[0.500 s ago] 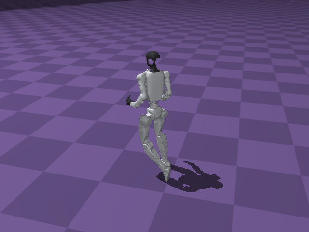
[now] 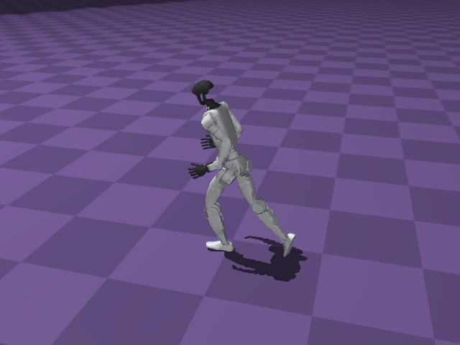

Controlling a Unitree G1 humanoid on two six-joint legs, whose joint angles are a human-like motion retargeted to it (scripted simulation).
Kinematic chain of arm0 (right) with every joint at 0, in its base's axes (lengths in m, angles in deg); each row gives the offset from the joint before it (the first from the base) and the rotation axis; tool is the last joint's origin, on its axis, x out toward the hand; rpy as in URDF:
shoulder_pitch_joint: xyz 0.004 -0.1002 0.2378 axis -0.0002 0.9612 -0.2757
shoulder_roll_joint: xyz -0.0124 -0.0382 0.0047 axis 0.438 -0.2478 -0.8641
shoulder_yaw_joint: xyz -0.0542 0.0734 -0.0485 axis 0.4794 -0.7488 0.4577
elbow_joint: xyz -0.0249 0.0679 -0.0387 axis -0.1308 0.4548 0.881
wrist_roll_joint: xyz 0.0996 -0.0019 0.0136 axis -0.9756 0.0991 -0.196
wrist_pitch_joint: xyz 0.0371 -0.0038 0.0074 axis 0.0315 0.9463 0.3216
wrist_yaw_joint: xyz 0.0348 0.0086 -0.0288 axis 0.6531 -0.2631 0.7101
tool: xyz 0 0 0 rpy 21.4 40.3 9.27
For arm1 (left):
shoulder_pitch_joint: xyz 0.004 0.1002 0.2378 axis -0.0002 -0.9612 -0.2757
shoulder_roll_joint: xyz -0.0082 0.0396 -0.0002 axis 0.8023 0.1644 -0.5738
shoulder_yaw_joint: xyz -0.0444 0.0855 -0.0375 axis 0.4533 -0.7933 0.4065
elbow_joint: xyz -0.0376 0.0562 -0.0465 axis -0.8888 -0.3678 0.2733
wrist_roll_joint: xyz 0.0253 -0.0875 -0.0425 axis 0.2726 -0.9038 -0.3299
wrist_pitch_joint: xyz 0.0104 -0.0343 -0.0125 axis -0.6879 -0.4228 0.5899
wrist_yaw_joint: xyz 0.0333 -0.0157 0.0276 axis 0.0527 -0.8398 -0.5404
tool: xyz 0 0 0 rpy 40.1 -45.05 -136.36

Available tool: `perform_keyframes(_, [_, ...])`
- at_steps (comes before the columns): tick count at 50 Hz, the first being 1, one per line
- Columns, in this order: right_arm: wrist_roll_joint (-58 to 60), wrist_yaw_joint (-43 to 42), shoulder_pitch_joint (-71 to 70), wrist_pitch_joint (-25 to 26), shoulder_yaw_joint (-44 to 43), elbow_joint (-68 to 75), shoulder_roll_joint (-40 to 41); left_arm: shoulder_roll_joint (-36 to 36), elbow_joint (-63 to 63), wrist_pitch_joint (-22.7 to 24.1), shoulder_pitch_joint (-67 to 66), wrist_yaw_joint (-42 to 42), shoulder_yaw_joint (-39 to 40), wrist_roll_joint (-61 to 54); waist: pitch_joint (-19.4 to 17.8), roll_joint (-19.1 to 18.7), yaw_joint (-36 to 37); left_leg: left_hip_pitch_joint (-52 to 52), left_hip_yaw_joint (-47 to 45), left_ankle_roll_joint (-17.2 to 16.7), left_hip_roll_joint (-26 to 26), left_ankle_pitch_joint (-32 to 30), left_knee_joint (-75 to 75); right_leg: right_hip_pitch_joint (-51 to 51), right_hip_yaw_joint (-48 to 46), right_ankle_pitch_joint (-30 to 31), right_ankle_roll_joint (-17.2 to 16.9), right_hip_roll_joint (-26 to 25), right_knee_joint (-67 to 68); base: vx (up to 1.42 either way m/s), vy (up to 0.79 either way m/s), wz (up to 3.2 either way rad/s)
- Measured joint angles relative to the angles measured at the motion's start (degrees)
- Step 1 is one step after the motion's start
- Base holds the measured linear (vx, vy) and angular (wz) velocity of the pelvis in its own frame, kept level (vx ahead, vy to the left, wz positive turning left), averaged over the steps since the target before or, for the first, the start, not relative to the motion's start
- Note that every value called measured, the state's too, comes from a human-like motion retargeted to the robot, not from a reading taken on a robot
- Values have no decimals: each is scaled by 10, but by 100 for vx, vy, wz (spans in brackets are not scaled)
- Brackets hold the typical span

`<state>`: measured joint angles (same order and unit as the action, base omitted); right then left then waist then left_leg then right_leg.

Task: Walk run

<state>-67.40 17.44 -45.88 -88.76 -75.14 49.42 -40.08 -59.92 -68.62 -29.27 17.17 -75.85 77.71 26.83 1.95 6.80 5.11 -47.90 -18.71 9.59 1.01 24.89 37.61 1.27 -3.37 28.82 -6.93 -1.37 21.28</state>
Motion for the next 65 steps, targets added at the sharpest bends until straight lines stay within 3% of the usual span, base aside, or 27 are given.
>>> perform_keyframes(3, [1,0,34,3,10,-5,14,24,12,-4,78,-16,-26,9,-17,-50,-71,60,78,-32,-14,58,31,111,53,-17,-20,-104,262,169,-39,214])
perform_keyframes(5, [0,7,53,6,-6,-9,24,42,17,-1,154,-5,-42,3,-25,-94,-79,94,112,-65,13,100,52,196,57,-109,-9,-159,352,130,-37,74])
perform_keyframes(8, [-28,6,100,-7,-33,-26,34,70,33,2,245,6,-88,-11,-30,-122,-93,194,115,-90,11,114,2,338,-8,-249,76,-84,421,165,-40,92])
perform_keyframes(10, [-44,11,125,-9,-54,-33,40,90,50,5,274,10,-107,-11,-30,-135,-124,273,127,-93,-14,95,-62,411,-11,-292,87,-39,391,184,-52,161])
perform_keyframes(13, [-39,24,134,-4,-90,-32,33,108,79,2,254,4,-113,-10,-18,-181,-197,392,155,-134,-16,-82,-192,483,-15,-321,50,9,250,190,-52,164])
perform_keyframes(17, [14,8,108,-10,-120,-21,13,81,106,-22,143,7,-101,-28,-7,-230,-236,492,116,-215,20,-482,-262,494,-3,-350,18,33,4,215,-79,17])
perform_keyframes(19, [47,-17,86,-15,-123,-29,1,61,105,-22,78,29,-98,-45,-16,-237,-226,500,125,-246,7,-549,-184,467,-21,-324,40,28,-31,187,-53,-97])
perform_keyframes(20, [63,-32,74,-16,-122,-37,-6,54,98,-20,49,43,-93,-50,-23,-232,-216,495,124,-246,-7,-549,-118,450,-28,-268,74,23,-22,197,-64,-174])
perform_keyframes(22, [79,-59,56,-19,-112,-65,-23,52,57,-4,-8,66,-67,-27,-9,-206,-161,482,129,-246,-76,-539,-80,407,-6,-422,148,9,64,245,-93,-168])
perform_keyframes(25, [50,-53,26,-19,-119,-83,-35,66,-68,31,-78,52,-27,71,-17,-215,-130,341,148,-225,-62,-412,229,339,59,-523,150,-37,134,227,-75,-29])
perform_keyframes(27, [31,-44,-7,-16,-117,-80,-55,36,-133,37,-106,75,4,81,-14,-167,-63,225,61,-152,-36,-325,327,263,91,-545,185,-46,106,208,-52,-146])
perform_keyframes(30, [26,-63,-25,-23,-120,-73,-80,15,-177,44,-136,151,49,27,-17,-139,25,50,15,-72,44,-211,366,135,123,-490,198,-84,8,218,-35,-117])
perform_keyframes(31, [28,-63,-22,-23,-123,-73,-82,13,-174,48,-143,151,63,14,-19,-117,57,3,10,-68,38,-193,330,92,113,-414,180,-73,-32,258,-29,-112])
perform_keyframes(35, [29,-46,-4,-11,-133,-69,-58,11,-137,60,-150,109,81,-5,-34,-19,131,-111,-39,-16,29,-156,64,-36,111,-22,26,-3,-136,242,-36,-53])
perform_keyframes(37, [33,-32,4,-6,-129,-66,-36,7,-103,49,-125,70,68,1,-54,9,141,-82,-27,-25,12,-130,-103,-58,95,12,-37,24,-50,269,-40,-8])
perform_keyframes(40, [39,-20,-7,7,-91,-42,-10,17,-54,27,-40,19,58,20,-78,5,74,-24,31,-47,-14,-81,-206,-74,176,12,-41,-85,132,244,-55,109])
perform_keyframes(43, [37,15,5,19,-52,-26,11,63,9,6,50,-15,22,32,-69,-51,-18,25,69,41,6,-129,-98,-27,68,3,-14,-206,249,282,-68,141])
perform_keyframes(45, [24,43,73,24,-51,-10,17,89,31,0,100,-43,-45,35,-45,-69,-40,40,181,4,-14,-65,15,55,-29,-85,66,-180,415,295,-43,123])
perform_keyframes(49, [-36,74,146,32,-49,14,1,81,54,14,243,20,-67,-41,5,-102,-105,190,140,-30,-4,43,19,269,-34,-247,112,-132,474,256,-65,96])
perform_keyframes(52, [-21,84,185,31,-86,23,-8,97,119,12,248,22,-105,-76,26,-125,-146,346,130,-106,-18,-116,-107,364,-8,-284,96,-74,324,254,-64,56])
perform_keyframes(55, [-1,79,193,20,-134,33,-15,109,170,-11,204,23,-123,-65,39,-169,-198,485,126,-215,-2,-469,-241,389,-21,-276,60,-19,86,235,-42,81])
perform_keyframes(56, [4,78,189,19,-145,30,-18,109,180,-21,190,25,-127,-61,31,-180,-214,499,131,-233,-16,-517,-219,392,1,-296,33,2,26,236,-22,60])
perform_keyframes(58, [12,77,174,18,-161,19,-21,109,193,-33,165,33,-130,-58,15,-193,-241,513,91,-246,-18,-549,-127,391,46,-347,-4,37,-73,228,-28,15])
perform_keyframes(60, [24,70,145,19,-164,-1,-26,103,206,-41,134,49,-125,-63,3,-192,-245,532,102,-246,-30,-549,-74,366,53,-378,20,45,-154,180,-59,-42])
perform_keyframes(62, [35,52,115,20,-165,-32,-29,95,199,-45,103,63,-127,-70,-12,-178,-258,547,110,-246,-38,-549,-9,332,53,-370,86,49,-149,235,-109,39])
perform_keyframes(63, [42,37,98,21,-164,-50,-33,92,188,-43,89,68,-128,-74,-26,-159,-280,559,117,-246,-41,-549,30,315,49,-287,95,64,-117,271,-139,51])
perform_keyframes(65, [57,13,75,24,-142,-86,-45,87,145,-28,42,93,-97,-66,-20,-145,-250,523,104,-246,-59,-516,141,301,88,-271,187,0,-3,282,-153,-89])
